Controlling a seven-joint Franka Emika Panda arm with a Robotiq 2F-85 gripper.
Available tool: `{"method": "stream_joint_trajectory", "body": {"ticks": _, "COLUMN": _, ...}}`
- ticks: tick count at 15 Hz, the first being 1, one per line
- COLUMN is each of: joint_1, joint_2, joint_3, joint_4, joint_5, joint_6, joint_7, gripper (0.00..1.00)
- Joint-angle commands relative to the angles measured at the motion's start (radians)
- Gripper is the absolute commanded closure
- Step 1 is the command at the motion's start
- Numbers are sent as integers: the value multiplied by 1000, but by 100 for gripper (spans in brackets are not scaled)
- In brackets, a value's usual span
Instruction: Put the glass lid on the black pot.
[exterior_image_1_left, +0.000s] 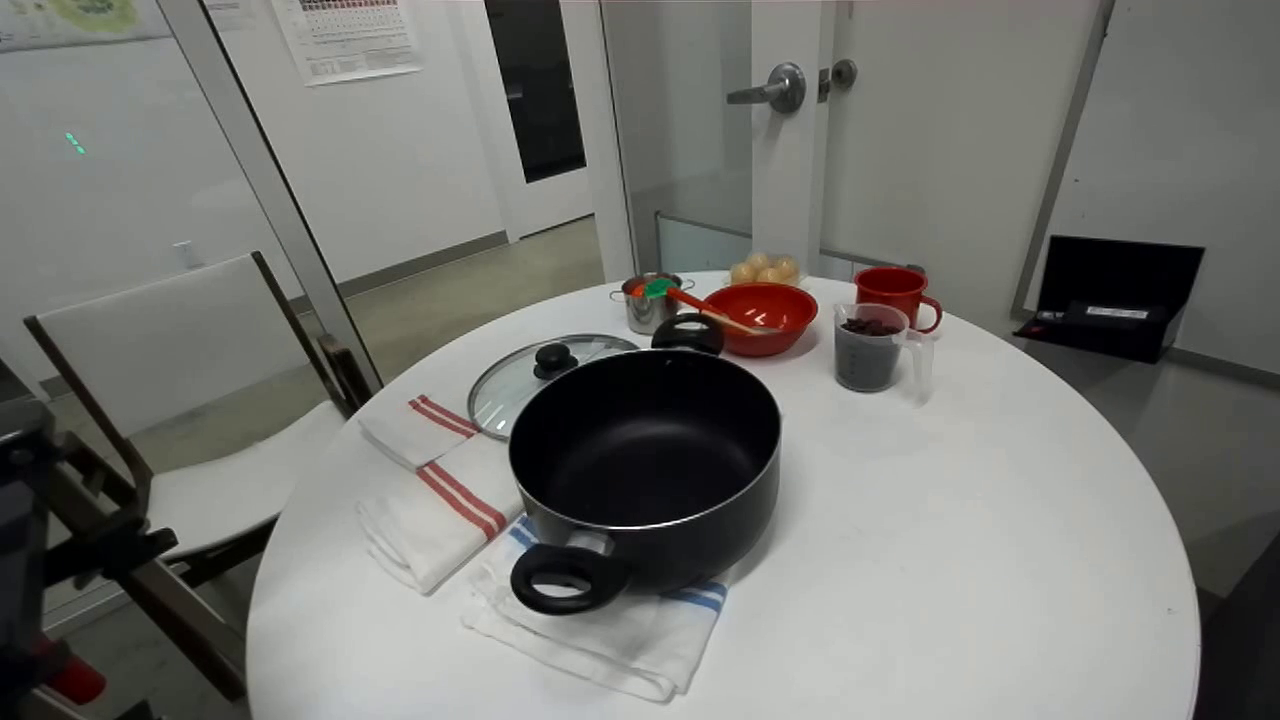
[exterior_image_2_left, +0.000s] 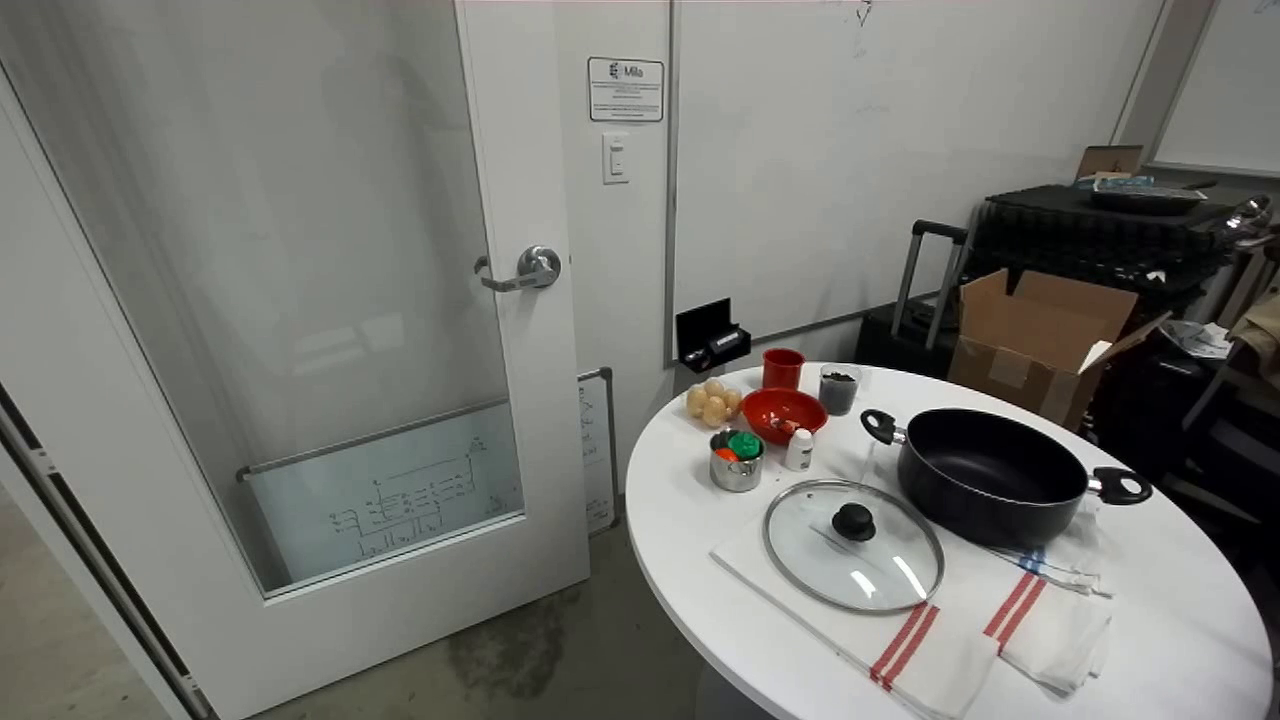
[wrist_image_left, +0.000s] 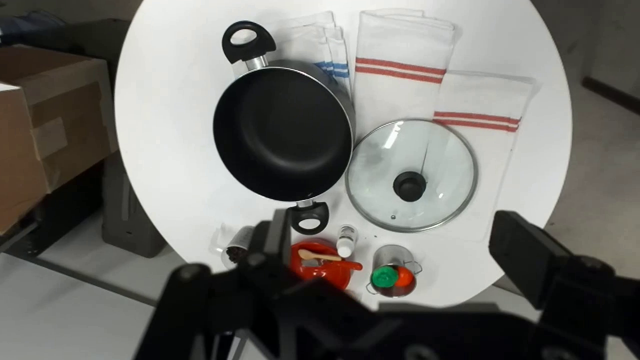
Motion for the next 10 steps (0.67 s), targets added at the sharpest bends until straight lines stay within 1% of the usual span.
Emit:
{"method": "stream_joint_trajectory", "body": {"ticks": 1, "joint_1": 34, "joint_2": 224, "joint_3": -28, "joint_4": 98, "joint_5": 26, "joint_6": 54, "joint_7": -78, "gripper": 0}}
{"method": "stream_joint_trajectory", "body": {"ticks": 10, "joint_1": 52, "joint_2": 683, "joint_3": -15, "joint_4": 348, "joint_5": 11, "joint_6": 103, "joint_7": -176, "gripper": 0}}
